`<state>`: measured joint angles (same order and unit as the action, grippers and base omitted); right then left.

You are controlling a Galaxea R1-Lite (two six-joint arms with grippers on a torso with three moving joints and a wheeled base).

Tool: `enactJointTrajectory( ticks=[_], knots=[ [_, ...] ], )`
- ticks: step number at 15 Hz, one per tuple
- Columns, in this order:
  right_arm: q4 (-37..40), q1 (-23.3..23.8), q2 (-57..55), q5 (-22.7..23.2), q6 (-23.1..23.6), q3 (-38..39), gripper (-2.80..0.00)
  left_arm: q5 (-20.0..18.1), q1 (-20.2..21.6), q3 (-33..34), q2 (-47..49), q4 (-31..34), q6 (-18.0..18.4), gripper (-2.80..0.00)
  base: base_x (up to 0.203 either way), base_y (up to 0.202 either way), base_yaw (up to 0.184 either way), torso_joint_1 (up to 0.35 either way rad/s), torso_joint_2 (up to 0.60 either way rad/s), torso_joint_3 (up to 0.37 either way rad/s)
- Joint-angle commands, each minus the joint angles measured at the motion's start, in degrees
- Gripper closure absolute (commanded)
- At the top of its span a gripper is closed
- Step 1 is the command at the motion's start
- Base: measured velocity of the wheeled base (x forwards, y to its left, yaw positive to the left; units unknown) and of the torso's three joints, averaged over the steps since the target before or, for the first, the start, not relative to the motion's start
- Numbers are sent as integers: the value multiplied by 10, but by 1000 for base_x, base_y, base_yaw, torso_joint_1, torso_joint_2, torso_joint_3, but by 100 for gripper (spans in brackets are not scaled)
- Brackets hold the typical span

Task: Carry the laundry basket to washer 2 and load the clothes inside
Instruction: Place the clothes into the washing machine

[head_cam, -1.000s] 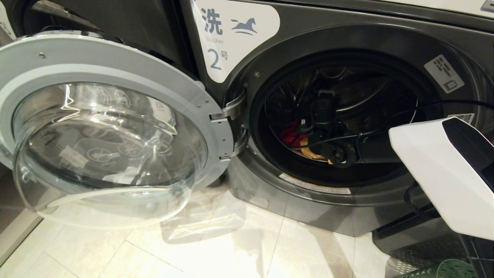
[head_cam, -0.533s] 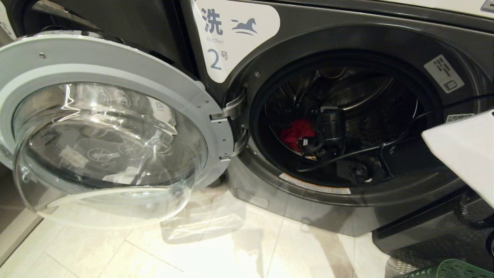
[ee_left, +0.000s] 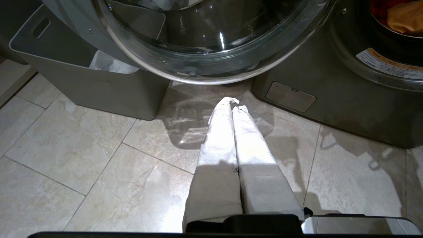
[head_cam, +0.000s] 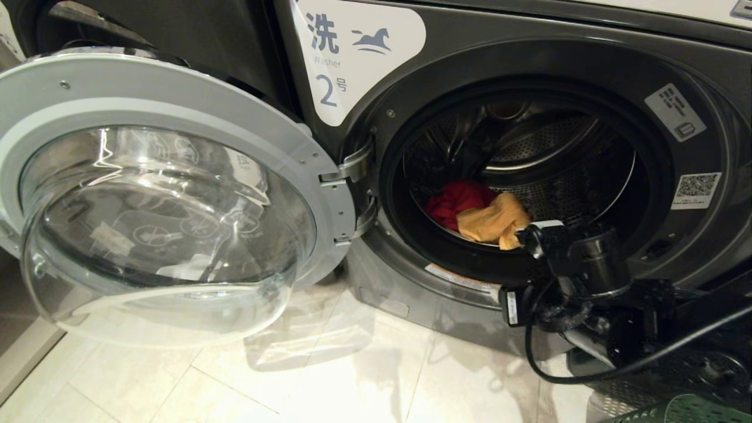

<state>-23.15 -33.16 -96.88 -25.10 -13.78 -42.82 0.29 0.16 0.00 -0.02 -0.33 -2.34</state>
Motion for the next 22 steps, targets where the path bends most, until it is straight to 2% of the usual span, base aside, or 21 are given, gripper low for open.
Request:
enactJointTrajectory(
  ticks=[1,3,6,10,11,14,16,22],
  knots=[
    [-1,-4,65,1,0,40,0,1,0,0,0,0,0,0,0,0,0,0,0,0],
    [-3,-4,108,3,11,100,0,0,0,0,0,0,0,0,0,0,0,0,0,0],
    [-5,11,170,1,53,180,0,0,0,0,0,0,0,0,0,0,0,0,0,0],
    [-38,98,227,2,161,254,0,0,0,0,0,0,0,0,0,0,0,0,0,0],
    [-58,107,231,3,171,269,0,0,0,0,0,0,0,0,0,0,0,0,0,0],
    [-92,154,235,23,182,299,0,0,0,0,0,0,0,0,0,0,0,0,0,0],
    [-94,158,241,36,184,302,0,0,0,0,0,0,0,0,-1,1,-37,1,1,1],
    [-92,158,266,37,184,311,0,0,0,0,0,0,0,0,1,7,-168,3,0,0]
  ],
)
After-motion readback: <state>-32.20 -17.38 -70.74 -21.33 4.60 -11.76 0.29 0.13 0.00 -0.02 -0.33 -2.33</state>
